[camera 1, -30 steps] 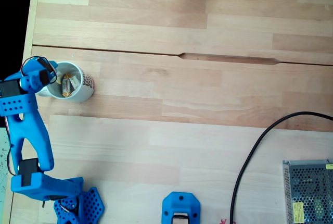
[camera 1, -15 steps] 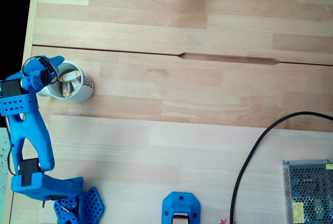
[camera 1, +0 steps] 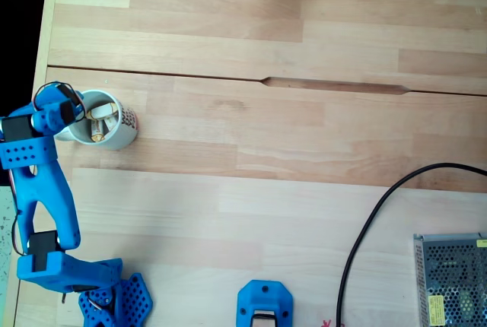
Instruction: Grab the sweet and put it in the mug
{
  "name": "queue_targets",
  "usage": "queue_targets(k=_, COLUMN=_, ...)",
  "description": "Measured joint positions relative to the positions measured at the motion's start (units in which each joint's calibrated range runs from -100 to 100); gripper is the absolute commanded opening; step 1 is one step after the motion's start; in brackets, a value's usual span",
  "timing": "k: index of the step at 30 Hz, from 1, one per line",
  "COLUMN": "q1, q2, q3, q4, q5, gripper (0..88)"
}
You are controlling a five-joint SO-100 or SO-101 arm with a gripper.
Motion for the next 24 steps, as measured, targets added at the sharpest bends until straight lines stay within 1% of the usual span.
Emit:
queue_targets(k=9, q1=6.2, q2=-0.5, q3=-6.7, q4=0.3, q5=0.2, gripper=3.7)
queue_targets(k=20, q1=9.5, q2=-9.1, q3=-8.1, q4=13.5, q5=0.3, gripper=3.2)
queue_targets(k=24, q1=9.5, q2=-12.4, q3=-8.1, q4=15.5, q5=2.6, gripper=3.5)
